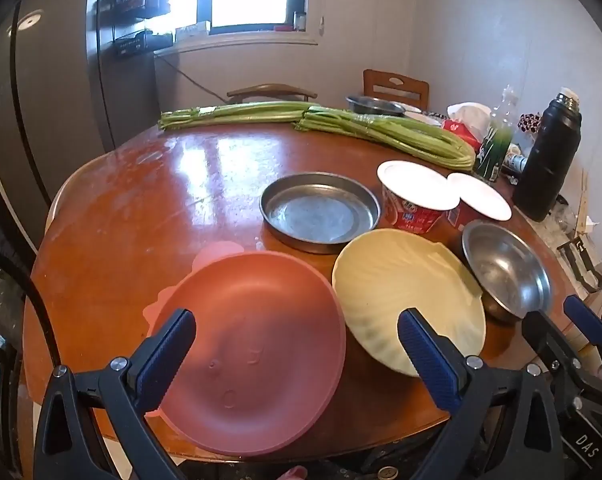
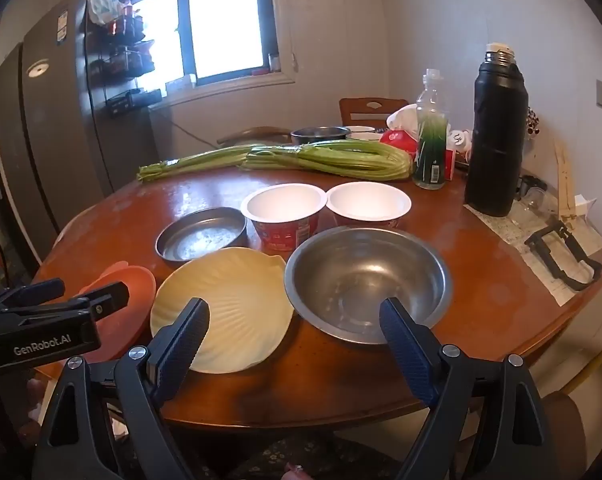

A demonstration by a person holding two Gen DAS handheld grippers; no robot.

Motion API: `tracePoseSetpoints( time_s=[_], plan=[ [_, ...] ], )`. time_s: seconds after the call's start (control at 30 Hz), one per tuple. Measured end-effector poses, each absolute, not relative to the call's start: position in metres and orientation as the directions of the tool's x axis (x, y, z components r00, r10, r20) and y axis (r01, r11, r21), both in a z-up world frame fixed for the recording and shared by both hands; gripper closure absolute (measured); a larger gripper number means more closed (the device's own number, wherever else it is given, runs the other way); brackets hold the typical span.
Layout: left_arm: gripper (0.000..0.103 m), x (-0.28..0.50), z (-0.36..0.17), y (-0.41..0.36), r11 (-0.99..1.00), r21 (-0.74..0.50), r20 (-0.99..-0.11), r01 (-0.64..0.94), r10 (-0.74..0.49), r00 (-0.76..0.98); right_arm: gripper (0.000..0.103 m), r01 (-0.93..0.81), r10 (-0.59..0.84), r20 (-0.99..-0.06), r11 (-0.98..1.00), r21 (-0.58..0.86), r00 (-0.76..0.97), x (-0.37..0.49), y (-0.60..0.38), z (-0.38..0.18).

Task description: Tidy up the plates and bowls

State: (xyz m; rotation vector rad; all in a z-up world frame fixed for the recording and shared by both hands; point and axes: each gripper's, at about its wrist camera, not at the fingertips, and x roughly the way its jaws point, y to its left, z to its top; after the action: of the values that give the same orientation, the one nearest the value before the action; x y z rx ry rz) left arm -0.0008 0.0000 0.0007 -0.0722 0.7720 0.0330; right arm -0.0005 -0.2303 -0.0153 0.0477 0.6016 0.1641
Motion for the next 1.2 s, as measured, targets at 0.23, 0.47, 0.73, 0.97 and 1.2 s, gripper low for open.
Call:
tracePoseSetpoints(
  time_s=[0.23, 0.47, 0.73, 0.97, 1.2],
  plan=[
    [0.001, -0.001, -0.007, -0.001, 0.998, -0.043, -0.704, -0.045, 0.001, 0.71, 0.015, -0.139, 0.178, -0.603, 0.984, 0.112, 0.777, -0.001, -0.231, -0.02],
    [0.001, -0.006, -0.006, -0.008, 0.999, -0.023, -0.704, -0.042, 0.014, 0.71, 0.015, -0.151, 0.187, -0.605, 0.982, 0.11, 0.774, -0.004, -0.225, -0.022],
    [0.001, -0.005, -0.007, -0.009, 0.999, -0.02, -0.709, -0.042, 0.015, 0.705, 0.015, -0.154, 0.184, -0.613, 0.983, 0.102, 0.769, -0.004, -0.224, -0.022],
    [0.001, -0.004, -0.008, -0.011, 0.999, -0.019, -0.711, -0.034, 0.01, 0.703, 0.015, -0.141, 0.173, -0.619, 0.985, 0.1, 0.766, -0.001, -0.229, -0.022],
    [0.001, -0.004, -0.008, -0.012, 0.999, -0.017, -0.712, -0.031, 0.01, 0.702, 0.015, -0.144, 0.172, -0.623, 0.985, 0.095, 0.763, 0.0, -0.226, -0.023]
  ],
)
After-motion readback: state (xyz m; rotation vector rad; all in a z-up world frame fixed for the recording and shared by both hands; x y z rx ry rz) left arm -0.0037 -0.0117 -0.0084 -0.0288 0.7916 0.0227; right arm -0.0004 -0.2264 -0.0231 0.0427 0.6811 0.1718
